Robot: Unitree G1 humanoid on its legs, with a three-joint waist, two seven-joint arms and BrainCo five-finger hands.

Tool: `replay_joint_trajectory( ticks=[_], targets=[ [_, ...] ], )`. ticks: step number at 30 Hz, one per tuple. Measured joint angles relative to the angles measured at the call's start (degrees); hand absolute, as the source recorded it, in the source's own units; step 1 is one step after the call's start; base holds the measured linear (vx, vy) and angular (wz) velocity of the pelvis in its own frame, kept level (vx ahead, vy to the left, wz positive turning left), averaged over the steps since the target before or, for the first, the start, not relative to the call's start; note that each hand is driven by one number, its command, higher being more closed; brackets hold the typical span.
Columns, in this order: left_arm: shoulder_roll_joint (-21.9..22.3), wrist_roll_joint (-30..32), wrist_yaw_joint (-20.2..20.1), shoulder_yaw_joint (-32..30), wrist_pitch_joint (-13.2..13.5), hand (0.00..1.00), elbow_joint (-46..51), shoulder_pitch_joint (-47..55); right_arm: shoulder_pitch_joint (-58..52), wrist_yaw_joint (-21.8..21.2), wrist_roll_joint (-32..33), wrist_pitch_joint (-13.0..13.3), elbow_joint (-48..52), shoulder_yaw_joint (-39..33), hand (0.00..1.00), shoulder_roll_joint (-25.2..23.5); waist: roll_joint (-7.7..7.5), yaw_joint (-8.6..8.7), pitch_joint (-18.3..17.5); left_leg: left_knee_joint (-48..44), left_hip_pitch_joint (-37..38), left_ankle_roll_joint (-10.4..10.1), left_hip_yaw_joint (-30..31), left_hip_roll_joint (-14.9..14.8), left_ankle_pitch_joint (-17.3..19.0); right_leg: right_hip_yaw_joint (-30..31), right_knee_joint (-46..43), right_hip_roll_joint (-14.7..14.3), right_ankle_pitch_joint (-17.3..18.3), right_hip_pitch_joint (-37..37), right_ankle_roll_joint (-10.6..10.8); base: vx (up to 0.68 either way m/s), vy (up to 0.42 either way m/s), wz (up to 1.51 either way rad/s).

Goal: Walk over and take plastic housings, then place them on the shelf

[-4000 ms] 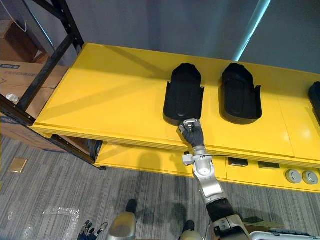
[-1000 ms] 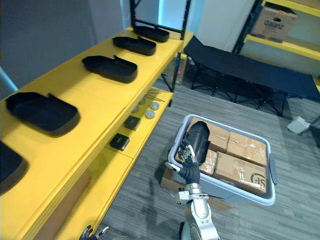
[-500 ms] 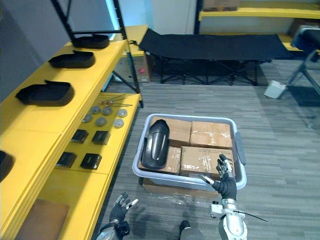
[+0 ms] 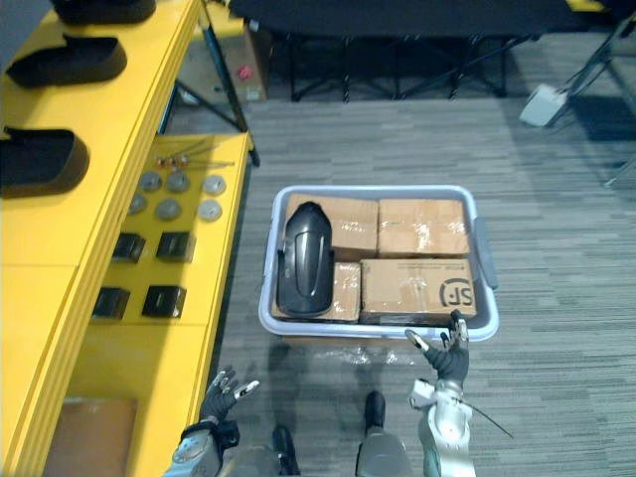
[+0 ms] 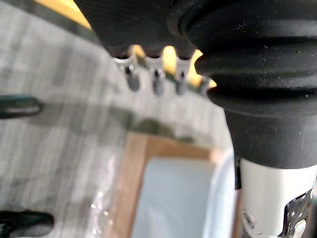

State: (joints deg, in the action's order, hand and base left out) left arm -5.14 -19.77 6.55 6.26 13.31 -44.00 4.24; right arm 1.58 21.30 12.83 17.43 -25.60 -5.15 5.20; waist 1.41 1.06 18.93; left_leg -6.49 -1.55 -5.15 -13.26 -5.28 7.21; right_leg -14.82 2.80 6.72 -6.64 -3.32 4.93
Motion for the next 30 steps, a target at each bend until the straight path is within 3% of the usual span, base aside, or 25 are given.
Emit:
replay_joint_trajectory(
  ticks=[4,7,11,14,24,30],
  targets=[
    [1.1,0.0,-0.2,-1.2,1.0,0.0,0.1,0.4,11.4,1.9,2.6,-1.6,-5.1,-3.7,0.0,4.1,-0.09,-3.42,3.0,-0.3,-2.0,1.1,2.4,1.4,-0.8,-2.2,0.0,1.4,-0.8,-0.4,1.1,-0.08,0.03,0.37],
    [0.9,0.0,-0.5,-2.0,1.9,0.0,0.1,0.3,18.1,2.4,3.4,-3.7,-6.6,-3.6,0.0,6.4,-0.09,-4.21,4.5,-2.0,-3.7,1.6,4.1,2.6,-0.9,-2.9,0.0,2.6,-1.7,-0.4,1.6,-0.09,0.058,0.25],
    [0.6,-0.1,-1.1,-4.0,2.8,0.0,-0.1,0.4,23.1,2.3,3.8,-5.0,-6.7,-3.5,0.0,7.8,-0.82,-6.6,6.5,-6.0,-6.5,3.2,5.6,3.4,0.3,-4.0,0.0,3.7,-2.9,-0.6,2.0,-0.12,0.075,0.17],
    [0.8,-0.2,-1.7,-5.2,2.9,0.0,-0.1,0.4,23.9,2.2,3.8,-5.7,-6.7,-3.1,0.0,8.7,-0.92,-6.7,6.9,-8.2,-8.2,3.8,6.7,3.9,1.3,-4.6,0.0,4.2,-3.0,-0.6,2.1,-0.1,0.049,0.18],
    [1.0,-0.7,-3.7,-6.1,3.3,0.0,-0.1,0.2,31.8,2.1,3.3,-14.0,-13.4,-0.6,0.0,12.0,-0.77,-6.93,7.5,-13.7,-11.9,4.3,7.8,3.9,3.0,-5.7,-1.1,4.4,-2.9,-1.7,1.9,-0.08,0.039,0.05],
    [1.2,-2.9,-4.6,-4.9,3.4,0.0,-0.3,-0.4,36.6,2.0,1.8,-18.0,-20.3,-0.5,0.0,15.5,0.68,-8.17,8.3,-14.2,-12.6,4.3,8.3,4.2,3.0,-6.7,-1.1,4.7,-2.9,-1.8,1.9,-0.02,0.025,0.06]
  ],
)
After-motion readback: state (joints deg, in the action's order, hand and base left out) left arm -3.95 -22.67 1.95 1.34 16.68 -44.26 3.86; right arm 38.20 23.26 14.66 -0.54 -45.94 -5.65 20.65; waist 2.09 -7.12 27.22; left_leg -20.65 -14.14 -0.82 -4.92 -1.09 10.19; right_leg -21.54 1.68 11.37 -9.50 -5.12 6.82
